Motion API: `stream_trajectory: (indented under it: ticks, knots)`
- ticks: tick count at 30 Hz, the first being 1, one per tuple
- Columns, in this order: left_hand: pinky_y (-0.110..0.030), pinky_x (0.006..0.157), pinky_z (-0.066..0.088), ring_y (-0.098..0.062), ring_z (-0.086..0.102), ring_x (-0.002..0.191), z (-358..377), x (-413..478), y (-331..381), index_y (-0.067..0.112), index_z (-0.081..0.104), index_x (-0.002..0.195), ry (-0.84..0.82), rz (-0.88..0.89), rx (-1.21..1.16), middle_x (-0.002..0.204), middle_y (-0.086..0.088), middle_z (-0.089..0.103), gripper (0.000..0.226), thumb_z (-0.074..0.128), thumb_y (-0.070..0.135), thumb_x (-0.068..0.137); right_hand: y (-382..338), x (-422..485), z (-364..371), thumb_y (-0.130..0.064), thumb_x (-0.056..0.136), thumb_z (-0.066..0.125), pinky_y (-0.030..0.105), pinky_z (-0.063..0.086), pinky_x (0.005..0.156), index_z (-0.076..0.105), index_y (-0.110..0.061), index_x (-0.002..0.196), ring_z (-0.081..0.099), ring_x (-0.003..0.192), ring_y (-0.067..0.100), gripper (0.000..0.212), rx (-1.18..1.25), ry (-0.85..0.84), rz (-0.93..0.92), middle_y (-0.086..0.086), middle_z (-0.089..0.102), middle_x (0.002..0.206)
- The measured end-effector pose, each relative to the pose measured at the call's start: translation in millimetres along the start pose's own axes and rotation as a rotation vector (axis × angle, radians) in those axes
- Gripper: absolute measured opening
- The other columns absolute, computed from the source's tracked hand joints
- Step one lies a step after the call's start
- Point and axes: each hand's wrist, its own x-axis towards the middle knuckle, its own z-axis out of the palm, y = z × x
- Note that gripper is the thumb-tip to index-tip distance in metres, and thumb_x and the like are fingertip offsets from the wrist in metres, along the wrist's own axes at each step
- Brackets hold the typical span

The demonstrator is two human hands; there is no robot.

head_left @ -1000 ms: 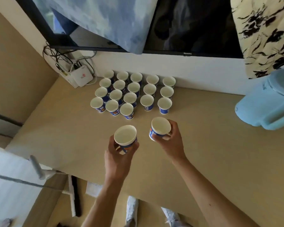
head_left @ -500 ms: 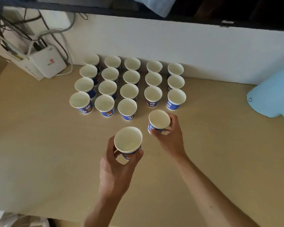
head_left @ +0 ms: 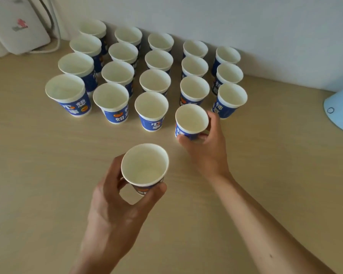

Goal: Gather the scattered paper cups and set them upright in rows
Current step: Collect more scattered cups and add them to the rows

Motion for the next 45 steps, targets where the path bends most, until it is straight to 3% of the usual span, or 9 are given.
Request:
stream_trajectory:
  ticks: [7,11,19,25,30,33,36,39,45]
  knots:
    - [-0.027,0.078,0.055,-0.005,0.070,0.098,5.7,5.1,-1.0,0.040,0.062,0.115,-0.028,0.011,-0.024,0.105,0.018,0.073,0.058,0.078,0.050,0.060,5.1,5.8,0.1,-0.018,0.071,0.085,0.018,0.056,0.076,0.055,-0.027,0.119,0.070,0.093,0.003,0.057,0.006,0.001,0.006,-0.018,0.070,0.108]
    - [-0.022,0.081,0.054,-0.006,0.070,0.099,7.0,7.4,2.5,0.039,0.063,0.114,-0.041,0.024,-0.045,0.106,0.017,0.073,0.056,0.079,0.048,0.061,7.2,7.6,0.0,-0.012,0.072,0.084,0.011,0.051,0.075,0.056,-0.026,0.118,0.069,0.095,0.000,0.056,0.015,0.010,-0.009,-0.018,0.070,0.108]
    - [-0.026,0.081,0.055,-0.006,0.071,0.098,12.1,8.2,6.9,0.038,0.063,0.113,-0.049,0.028,-0.054,0.104,0.016,0.074,0.055,0.079,0.048,0.061,7.5,11.2,0.3,-0.010,0.071,0.084,0.013,0.052,0.077,0.055,-0.026,0.119,0.068,0.099,0.002,0.058,0.022,-0.003,-0.007,-0.014,0.069,0.111]
    - [-0.032,0.082,0.052,-0.002,0.070,0.101,20.6,7.2,11.7,0.043,0.061,0.115,-0.042,0.020,-0.022,0.107,0.020,0.073,0.058,0.079,0.050,0.060,6.1,-20.3,-24.6,-0.004,0.071,0.081,0.013,0.044,0.086,0.044,-0.024,0.138,0.055,0.116,0.006,0.079,-0.086,-0.031,-0.022,-0.009,0.055,0.130]
    - [-0.010,0.076,0.051,0.000,0.070,0.096,37.8,17.8,21.1,0.041,0.058,0.116,-0.078,0.029,0.039,0.108,0.025,0.070,0.058,0.084,0.041,0.063,-1.5,-54.7,-62.7,-0.018,0.066,0.080,0.016,0.041,0.090,0.048,-0.029,0.136,0.055,0.125,0.014,0.077,-0.110,-0.312,-0.104,-0.016,0.058,0.130]
    - [-0.017,0.083,0.053,0.000,0.068,0.099,55.7,26.5,28.3,0.037,0.060,0.116,-0.125,0.041,0.048,0.106,0.025,0.070,0.057,0.089,0.027,0.067,-10.4,-53.0,-74.4,-0.028,0.067,0.085,0.017,0.042,0.093,0.046,-0.030,0.140,0.055,0.128,0.011,0.082,-0.107,-0.429,-0.126,-0.019,0.059,0.135]
    - [-0.017,0.085,0.053,0.002,0.066,0.103,74.9,31.9,35.4,0.035,0.061,0.115,-0.164,0.057,0.041,0.105,0.025,0.070,0.055,0.088,0.020,0.070,-15.0,-48.5,-79.0,-0.040,0.065,0.080,0.015,0.043,0.090,0.050,-0.033,0.135,0.059,0.118,0.003,0.077,-0.080,-0.366,-0.134,-0.026,0.061,0.126]
    - [-0.010,0.082,0.050,0.005,0.064,0.103,87.2,34.5,40.5,0.034,0.061,0.115,-0.190,0.065,0.034,0.104,0.025,0.069,0.053,0.087,0.020,0.070,-12.3,-45.6,-83.5,-0.037,0.066,0.077,0.026,0.046,0.085,0.054,-0.033,0.130,0.061,0.109,0.006,0.068,-0.043,-0.285,-0.132,-0.024,0.065,0.118]
    - [-0.018,0.090,0.049,0.007,0.057,0.115,89.6,32.3,42.6,0.039,0.052,0.131,-0.207,0.076,0.069,0.121,0.026,0.063,0.073,0.084,0.043,0.066,5.1,-39.2,-91.3,-0.040,0.071,0.080,0.030,0.043,0.081,0.056,-0.037,0.125,0.062,0.104,0.009,0.060,0.011,-0.139,-0.112,-0.018,0.067,0.117]
